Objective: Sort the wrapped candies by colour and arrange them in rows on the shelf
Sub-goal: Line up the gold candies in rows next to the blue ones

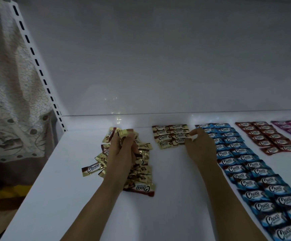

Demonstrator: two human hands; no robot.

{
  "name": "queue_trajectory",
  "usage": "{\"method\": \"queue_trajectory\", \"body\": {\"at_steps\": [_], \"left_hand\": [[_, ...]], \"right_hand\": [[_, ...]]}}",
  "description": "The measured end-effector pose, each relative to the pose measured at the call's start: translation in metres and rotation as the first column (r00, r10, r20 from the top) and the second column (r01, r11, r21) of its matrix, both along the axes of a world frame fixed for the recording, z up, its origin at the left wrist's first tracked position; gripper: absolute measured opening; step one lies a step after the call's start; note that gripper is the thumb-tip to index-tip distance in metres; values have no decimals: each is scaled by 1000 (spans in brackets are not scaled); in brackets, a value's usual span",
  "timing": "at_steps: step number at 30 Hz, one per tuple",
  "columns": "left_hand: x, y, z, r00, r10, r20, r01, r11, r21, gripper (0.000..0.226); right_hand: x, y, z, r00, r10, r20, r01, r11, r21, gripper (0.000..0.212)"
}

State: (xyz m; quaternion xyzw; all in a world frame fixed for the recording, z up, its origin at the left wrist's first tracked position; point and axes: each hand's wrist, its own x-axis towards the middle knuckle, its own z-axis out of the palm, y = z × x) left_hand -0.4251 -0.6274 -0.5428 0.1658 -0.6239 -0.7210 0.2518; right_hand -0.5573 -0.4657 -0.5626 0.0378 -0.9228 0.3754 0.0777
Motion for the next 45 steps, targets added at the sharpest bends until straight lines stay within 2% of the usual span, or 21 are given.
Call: {"method": "queue_trajectory", "body": {"at_steps": [2,7,10,14,18,22,27,29,34,35,37,38,39,40,42,45], "left_hand": [[0,-1,-1,999,-43,7,43,999,8,20],[-1,2,-2,996,-90,15,91,995,-45,23],[-2,2,-2,997,-71,10,71,996,-44,25],[-1,1,-2,999,-50,2,50,999,-15,17],[-2,1,-3,998,-57,12,58,996,-72,19],[-1,0,-4,996,-83,24,85,994,-66,23],[-1,0,-4,992,-117,40,118,993,-14,19],[-2,0,-5,994,-107,30,107,994,-8,21],[-4,-1,-11,994,-101,32,105,973,-204,30],[-3,-1,-11,993,-111,33,116,967,-228,29],[-3,0,-10,991,-131,17,131,953,-272,25],[-2,0,-9,990,-138,4,133,947,-292,23],[-2,0,-9,990,-141,-7,132,939,-317,22],[-2,-1,-10,990,-139,-10,128,930,-346,22],[-1,-1,-9,990,-141,-5,129,918,-375,17],[0,2,-2,989,-147,-9,138,950,-278,12]], "right_hand": [[3,-3,2,996,49,-72,-44,997,61,17],[7,-13,-4,911,378,-166,-329,907,263,15],[6,-14,-10,880,441,-178,-379,877,296,14],[6,-17,-10,877,432,-210,-376,889,261,15],[10,-19,-10,874,441,-203,-379,881,282,17],[6,-11,-3,904,307,-299,-241,941,239,20],[-5,1,-7,939,280,-200,-193,911,365,30],[-5,0,-9,941,278,-191,-199,914,353,31],[-2,-1,-8,944,266,-193,-193,924,331,26],[0,-3,-6,939,258,-227,-192,941,277,23],[9,-10,4,926,275,-257,-298,953,-57,16],[17,-15,14,916,348,-200,-393,878,-274,15],[24,-20,22,876,464,-131,-468,754,-460,17],[29,-24,27,821,565,-89,-508,650,-565,20],[38,-30,29,753,655,-56,-547,577,-606,20],[37,-33,25,775,629,-64,-519,576,-631,14]]}}
